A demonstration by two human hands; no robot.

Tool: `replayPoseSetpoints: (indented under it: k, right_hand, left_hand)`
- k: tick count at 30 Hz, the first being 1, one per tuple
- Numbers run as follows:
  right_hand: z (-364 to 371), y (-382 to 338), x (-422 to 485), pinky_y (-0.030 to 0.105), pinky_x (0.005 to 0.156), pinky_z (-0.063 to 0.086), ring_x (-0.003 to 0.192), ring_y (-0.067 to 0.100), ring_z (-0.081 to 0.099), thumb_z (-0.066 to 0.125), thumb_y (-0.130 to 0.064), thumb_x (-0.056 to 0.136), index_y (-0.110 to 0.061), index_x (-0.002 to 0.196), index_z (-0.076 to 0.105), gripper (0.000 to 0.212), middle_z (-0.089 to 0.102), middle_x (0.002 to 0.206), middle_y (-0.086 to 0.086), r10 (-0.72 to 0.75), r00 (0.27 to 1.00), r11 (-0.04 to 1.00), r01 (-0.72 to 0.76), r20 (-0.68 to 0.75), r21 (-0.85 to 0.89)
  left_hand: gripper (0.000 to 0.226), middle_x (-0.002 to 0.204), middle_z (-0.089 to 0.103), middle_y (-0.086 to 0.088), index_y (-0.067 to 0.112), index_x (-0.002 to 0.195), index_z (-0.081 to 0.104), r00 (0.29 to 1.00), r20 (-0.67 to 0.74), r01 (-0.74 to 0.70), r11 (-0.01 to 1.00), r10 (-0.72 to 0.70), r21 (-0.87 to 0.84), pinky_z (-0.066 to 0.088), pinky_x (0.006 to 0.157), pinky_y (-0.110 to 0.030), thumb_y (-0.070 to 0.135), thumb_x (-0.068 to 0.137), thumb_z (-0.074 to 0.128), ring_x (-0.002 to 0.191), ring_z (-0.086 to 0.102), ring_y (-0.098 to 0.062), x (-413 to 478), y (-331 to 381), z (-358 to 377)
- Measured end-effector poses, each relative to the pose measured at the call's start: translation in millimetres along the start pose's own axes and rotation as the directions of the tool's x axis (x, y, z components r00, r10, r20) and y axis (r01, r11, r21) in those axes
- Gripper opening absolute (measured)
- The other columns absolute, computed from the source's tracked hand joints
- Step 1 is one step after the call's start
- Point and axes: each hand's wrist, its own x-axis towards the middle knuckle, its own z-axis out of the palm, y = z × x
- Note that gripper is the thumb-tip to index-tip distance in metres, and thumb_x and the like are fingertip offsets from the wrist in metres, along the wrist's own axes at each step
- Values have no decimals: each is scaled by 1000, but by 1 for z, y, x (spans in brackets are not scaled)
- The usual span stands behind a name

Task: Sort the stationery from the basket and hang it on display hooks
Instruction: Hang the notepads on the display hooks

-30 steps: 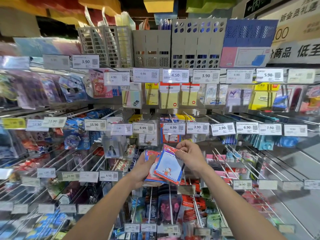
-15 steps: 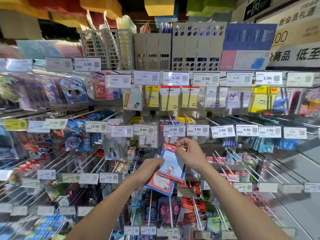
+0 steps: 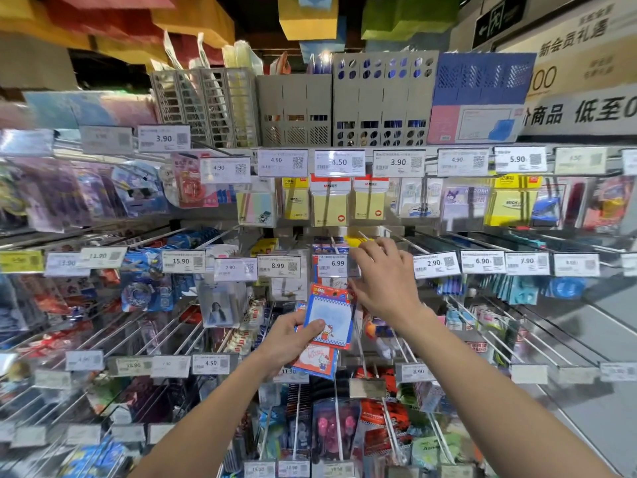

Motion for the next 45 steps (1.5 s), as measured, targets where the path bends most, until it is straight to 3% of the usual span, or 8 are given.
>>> replayPoseSetpoints:
  k: [4,8,16,30,33,37,41,45]
  right_hand:
    - [2,8,3,46,89,37,127,27,45,58,-44,94,-25,121,61,34,61,126,-3,-83,996,996,83,17,-9]
    - [6,15,1,42,86,37,128,25,47,34,-42,103,-24,121,62,38,59,134,-3,-50,998,998,51,-45,43]
    - [-3,4,35,43,82,29,117,25,46,27,-41,108,-28,109,55,30,61,116,-5,210,967,936,-241,142,258]
    - [-1,8,39,41,77,27,107,27,49,27,-43,108,-32,96,49,27,52,95,-8,229,959,917,-271,169,291]
    - [-1,7,38,41,78,27,108,26,48,27,-43,108,-34,93,46,25,50,94,-11,232,960,918,-270,156,292]
    - [0,9,38,40,77,27,110,26,47,28,-43,108,-37,91,42,23,48,94,-13,236,960,917,-271,152,291]
    - [2,10,37,40,77,28,110,26,47,29,-45,108,-34,98,52,28,48,94,-14,234,961,923,-268,148,277]
    - [2,12,36,39,75,27,108,26,47,30,-45,107,-35,97,52,27,49,93,-14,227,964,925,-259,142,277]
  left_hand:
    - [34,104,79,-13,15,115,74,1000,-30,-7,1000,7,-26,59,75,-45,41,94,69,85,74,-36,6,5,0]
    - [21,95,78,-8,18,113,75,998,-40,-49,999,48,-21,53,60,-32,32,101,65,65,68,-18,12,10,4]
    - [28,106,79,-12,13,121,70,997,-55,-55,996,52,-68,61,76,-41,30,100,66,86,76,-29,23,19,10]
    - [28,105,79,-8,12,122,68,997,-71,36,996,-42,-83,62,87,-48,32,104,61,97,75,-30,48,25,9]
    - [36,84,76,2,5,126,65,990,-110,79,996,-83,-41,58,68,-25,33,104,61,75,71,-9,54,25,9]
    - [87,120,73,-11,12,137,55,968,-166,173,981,-186,-94,59,97,-45,70,76,77,110,71,-27,70,25,8]
    - [42,96,75,-12,13,124,52,940,-214,253,964,-264,-80,54,51,-24,43,99,66,65,72,-15,81,31,12]
    - [32,91,77,-14,12,109,56,924,-213,306,948,-319,-92,60,62,-32,40,98,68,71,73,-23,82,29,12]
